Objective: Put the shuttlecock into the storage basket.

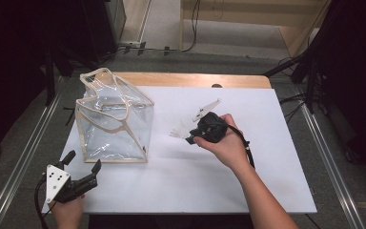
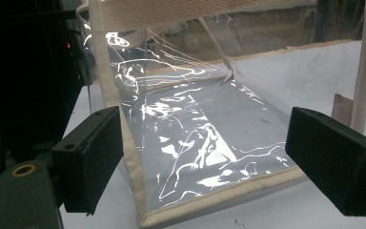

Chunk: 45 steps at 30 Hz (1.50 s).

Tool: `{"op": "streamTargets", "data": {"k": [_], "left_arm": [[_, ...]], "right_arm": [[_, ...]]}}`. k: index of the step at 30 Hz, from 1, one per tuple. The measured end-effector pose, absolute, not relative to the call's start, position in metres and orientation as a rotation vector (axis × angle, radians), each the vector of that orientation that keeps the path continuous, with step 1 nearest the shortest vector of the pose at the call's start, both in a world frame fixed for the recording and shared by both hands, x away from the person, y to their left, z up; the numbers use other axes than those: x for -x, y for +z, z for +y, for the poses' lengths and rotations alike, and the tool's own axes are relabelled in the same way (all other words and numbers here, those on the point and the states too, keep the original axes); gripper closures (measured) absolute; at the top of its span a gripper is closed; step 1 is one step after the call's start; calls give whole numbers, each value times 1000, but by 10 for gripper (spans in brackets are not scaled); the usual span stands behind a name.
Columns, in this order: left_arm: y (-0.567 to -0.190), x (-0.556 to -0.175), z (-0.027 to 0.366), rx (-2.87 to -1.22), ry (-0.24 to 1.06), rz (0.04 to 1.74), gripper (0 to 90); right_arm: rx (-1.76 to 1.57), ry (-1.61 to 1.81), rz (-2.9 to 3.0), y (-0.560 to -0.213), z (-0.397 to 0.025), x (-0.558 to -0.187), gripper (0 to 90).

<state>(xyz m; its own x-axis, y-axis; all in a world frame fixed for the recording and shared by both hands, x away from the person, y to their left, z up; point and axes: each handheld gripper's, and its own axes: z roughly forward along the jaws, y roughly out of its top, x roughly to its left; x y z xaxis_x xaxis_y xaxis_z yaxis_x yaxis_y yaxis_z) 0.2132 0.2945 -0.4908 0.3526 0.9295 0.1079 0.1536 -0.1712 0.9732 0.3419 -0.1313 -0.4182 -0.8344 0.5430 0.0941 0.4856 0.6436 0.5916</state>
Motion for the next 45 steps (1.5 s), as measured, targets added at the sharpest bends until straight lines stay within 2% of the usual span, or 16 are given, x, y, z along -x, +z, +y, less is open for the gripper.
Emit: {"op": "streamTargets", "data": {"k": [45], "left_arm": [[-490,-213,296,-1580,935,1000,133]], "right_arm": [[-780,1048,2767,-366,-91,-360,634]]}}
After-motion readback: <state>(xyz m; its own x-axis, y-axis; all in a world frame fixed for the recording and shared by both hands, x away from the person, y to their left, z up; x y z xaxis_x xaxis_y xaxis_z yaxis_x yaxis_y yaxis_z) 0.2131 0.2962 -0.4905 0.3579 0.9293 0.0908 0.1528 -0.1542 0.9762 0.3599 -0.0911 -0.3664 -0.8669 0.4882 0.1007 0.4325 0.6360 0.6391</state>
